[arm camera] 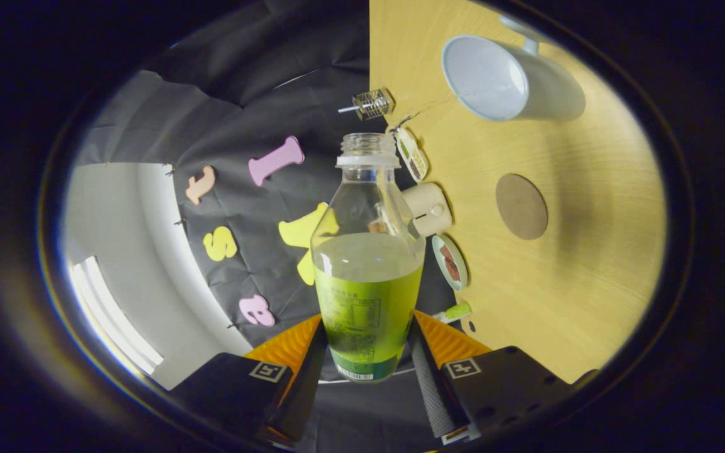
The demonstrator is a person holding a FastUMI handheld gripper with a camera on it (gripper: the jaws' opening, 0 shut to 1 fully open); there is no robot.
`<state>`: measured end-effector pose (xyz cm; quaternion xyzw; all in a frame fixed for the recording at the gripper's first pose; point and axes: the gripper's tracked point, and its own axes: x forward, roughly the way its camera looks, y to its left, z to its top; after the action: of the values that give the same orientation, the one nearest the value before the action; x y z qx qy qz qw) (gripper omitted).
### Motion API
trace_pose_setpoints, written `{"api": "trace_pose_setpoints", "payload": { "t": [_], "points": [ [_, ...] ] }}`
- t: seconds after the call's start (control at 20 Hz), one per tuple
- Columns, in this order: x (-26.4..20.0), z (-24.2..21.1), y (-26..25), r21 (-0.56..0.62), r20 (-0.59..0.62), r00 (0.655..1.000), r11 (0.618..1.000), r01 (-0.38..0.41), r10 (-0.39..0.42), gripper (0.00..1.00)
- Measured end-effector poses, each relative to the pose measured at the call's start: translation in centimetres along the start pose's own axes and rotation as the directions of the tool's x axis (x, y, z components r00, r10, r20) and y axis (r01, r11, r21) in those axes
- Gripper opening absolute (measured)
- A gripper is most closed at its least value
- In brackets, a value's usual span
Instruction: Take the bottle from table, then pour the juice into the cup, finally place the bottle on the coaster
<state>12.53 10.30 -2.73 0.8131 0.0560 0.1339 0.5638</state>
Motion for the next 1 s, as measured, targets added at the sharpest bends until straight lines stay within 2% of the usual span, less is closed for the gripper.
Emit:
{"api": "trace_pose_setpoints", "payload": {
  "t": [0.7, 1.0],
  "points": [
    [0.6, 1.5, 1.9, 0.09, 0.012, 0.999, 0.995, -0.048, 0.047, 0.76],
    [0.7, 1.2, 2.0, 0.114, 0.013, 0.999, 0.992, -0.045, 0.044, 0.76]
  ]
}}
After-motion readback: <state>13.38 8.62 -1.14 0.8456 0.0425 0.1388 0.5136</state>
